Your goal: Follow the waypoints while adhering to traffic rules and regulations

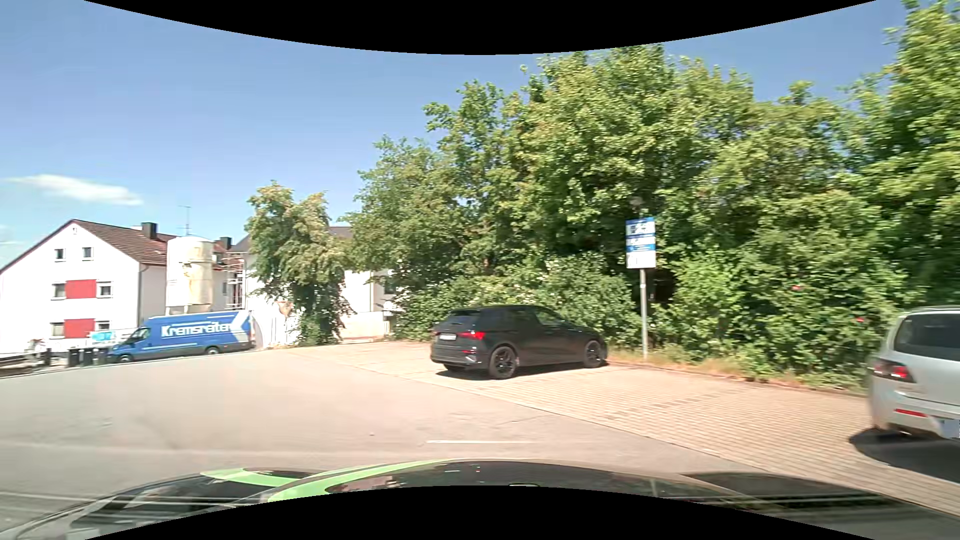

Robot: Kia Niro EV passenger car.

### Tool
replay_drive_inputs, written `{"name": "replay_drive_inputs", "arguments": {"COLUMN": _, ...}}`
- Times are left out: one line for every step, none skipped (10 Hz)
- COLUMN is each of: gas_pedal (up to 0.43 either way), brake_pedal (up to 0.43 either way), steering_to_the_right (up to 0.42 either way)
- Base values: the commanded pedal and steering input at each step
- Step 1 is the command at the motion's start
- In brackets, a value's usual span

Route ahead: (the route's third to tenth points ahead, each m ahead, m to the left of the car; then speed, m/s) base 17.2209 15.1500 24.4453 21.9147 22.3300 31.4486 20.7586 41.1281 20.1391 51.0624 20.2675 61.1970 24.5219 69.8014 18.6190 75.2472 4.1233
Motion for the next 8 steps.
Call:
{"name": "replay_drive_inputs", "arguments": {"gas_pedal": 0.177, "brake_pedal": 0.000, "steering_to_the_right": -0.680}}
{"name": "replay_drive_inputs", "arguments": {"gas_pedal": 0.177, "brake_pedal": 0.000, "steering_to_the_right": -0.658}}
{"name": "replay_drive_inputs", "arguments": {"gas_pedal": 0.177, "brake_pedal": 0.000, "steering_to_the_right": -0.635}}
{"name": "replay_drive_inputs", "arguments": {"gas_pedal": 0.177, "brake_pedal": 0.000, "steering_to_the_right": -0.610}}
{"name": "replay_drive_inputs", "arguments": {"gas_pedal": 0.177, "brake_pedal": 0.000, "steering_to_the_right": -0.571}}
{"name": "replay_drive_inputs", "arguments": {"gas_pedal": 0.177, "brake_pedal": 0.000, "steering_to_the_right": -0.526}}
{"name": "replay_drive_inputs", "arguments": {"gas_pedal": 0.177, "brake_pedal": 0.000, "steering_to_the_right": -0.479}}
{"name": "replay_drive_inputs", "arguments": {"gas_pedal": 0.177, "brake_pedal": 0.000, "steering_to_the_right": -0.421}}
